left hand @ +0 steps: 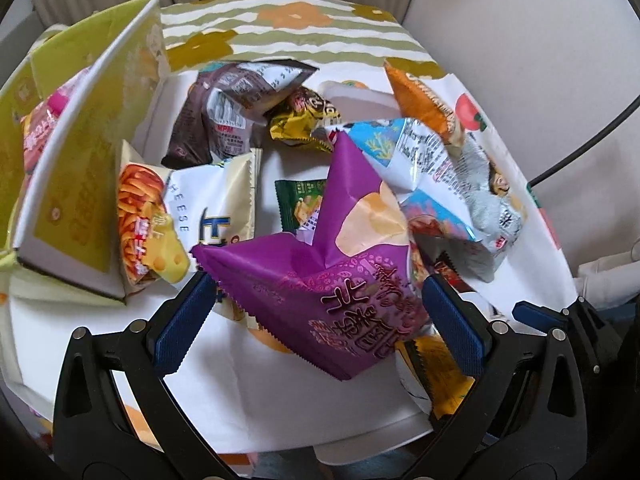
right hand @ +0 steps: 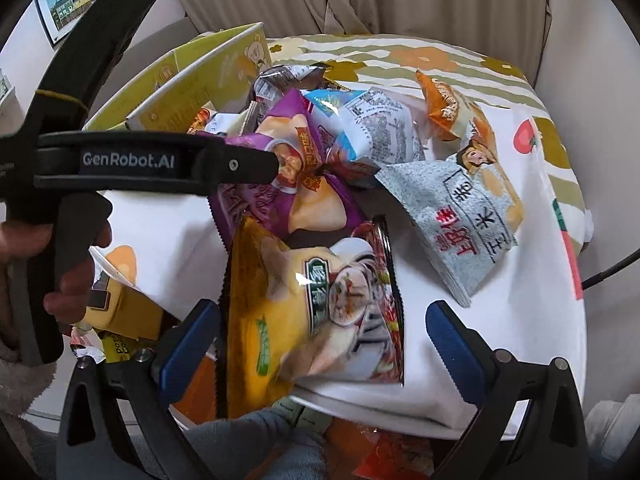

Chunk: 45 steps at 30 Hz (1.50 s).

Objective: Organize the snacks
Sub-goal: 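Grasp the purple bag with the left tool while the right tool grasps the TATRE chip bag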

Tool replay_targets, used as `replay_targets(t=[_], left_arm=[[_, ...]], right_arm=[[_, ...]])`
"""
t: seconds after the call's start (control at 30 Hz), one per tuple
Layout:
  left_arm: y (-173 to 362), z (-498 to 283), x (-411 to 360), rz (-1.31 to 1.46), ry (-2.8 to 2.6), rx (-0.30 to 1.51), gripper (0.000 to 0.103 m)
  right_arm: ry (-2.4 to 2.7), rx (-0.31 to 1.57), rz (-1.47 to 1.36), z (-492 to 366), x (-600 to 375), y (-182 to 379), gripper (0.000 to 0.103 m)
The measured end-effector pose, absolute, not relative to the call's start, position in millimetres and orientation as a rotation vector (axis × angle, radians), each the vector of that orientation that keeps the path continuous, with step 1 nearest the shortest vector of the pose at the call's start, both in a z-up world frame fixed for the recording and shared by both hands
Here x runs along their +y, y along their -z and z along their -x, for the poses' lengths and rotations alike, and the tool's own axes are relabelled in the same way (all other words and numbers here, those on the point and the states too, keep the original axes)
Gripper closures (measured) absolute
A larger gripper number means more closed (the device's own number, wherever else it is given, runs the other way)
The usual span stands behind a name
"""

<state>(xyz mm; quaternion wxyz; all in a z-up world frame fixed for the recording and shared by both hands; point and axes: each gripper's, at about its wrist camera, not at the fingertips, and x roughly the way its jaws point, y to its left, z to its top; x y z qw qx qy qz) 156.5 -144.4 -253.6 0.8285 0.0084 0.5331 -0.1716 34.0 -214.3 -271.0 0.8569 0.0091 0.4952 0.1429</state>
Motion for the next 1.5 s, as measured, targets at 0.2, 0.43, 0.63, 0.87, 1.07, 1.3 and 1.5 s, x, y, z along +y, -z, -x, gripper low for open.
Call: replay_targets(t=[0.2, 0.43, 0.63, 0.87, 1.07, 1.3, 1.5], left_arm=[[267.4, -160.1, -152.0, -0.022, 0.388, 1.158, 0.001], [279.0, -166.1, -152.3, 0.025, 0.43, 1.178, 0.026], [278.3, -167.9, -147.3, 0.007, 0.431, 1.166, 0.046], [269.8, -161.3, -145.2, -0.063, 0.417, 1.119, 0.047], [267.8, -158.4, -148.8, -0.119, 0.418, 1.087, 0.047], [263.4, -152.0, -148.1, -0.144, 0.401, 1.066, 0.048], [252.2, -147.7, -142.7, -0.145, 0.384, 1.042, 0.048]], right_arm=[[-0.306, 1.053, -0.05, -42.8, -211.9, 283.2, 0.0], [-0.328, 1.064, -0.092, -46.9, -212.1, 290.4, 0.0], [-0.348, 1.076, -0.15, -53.0, -217.4, 297.0, 0.0], [-0.424, 1.1, -0.27, -66.7, -229.8, 306.7, 0.0], [-0.491, 1.118, -0.381, -71.8, -235.7, 317.7, 0.0], [-0.549, 1.13, -0.422, -69.0, -235.2, 326.3, 0.022], [-0.546, 1.101, -0.417, -60.4, -236.1, 317.4, 0.029]])
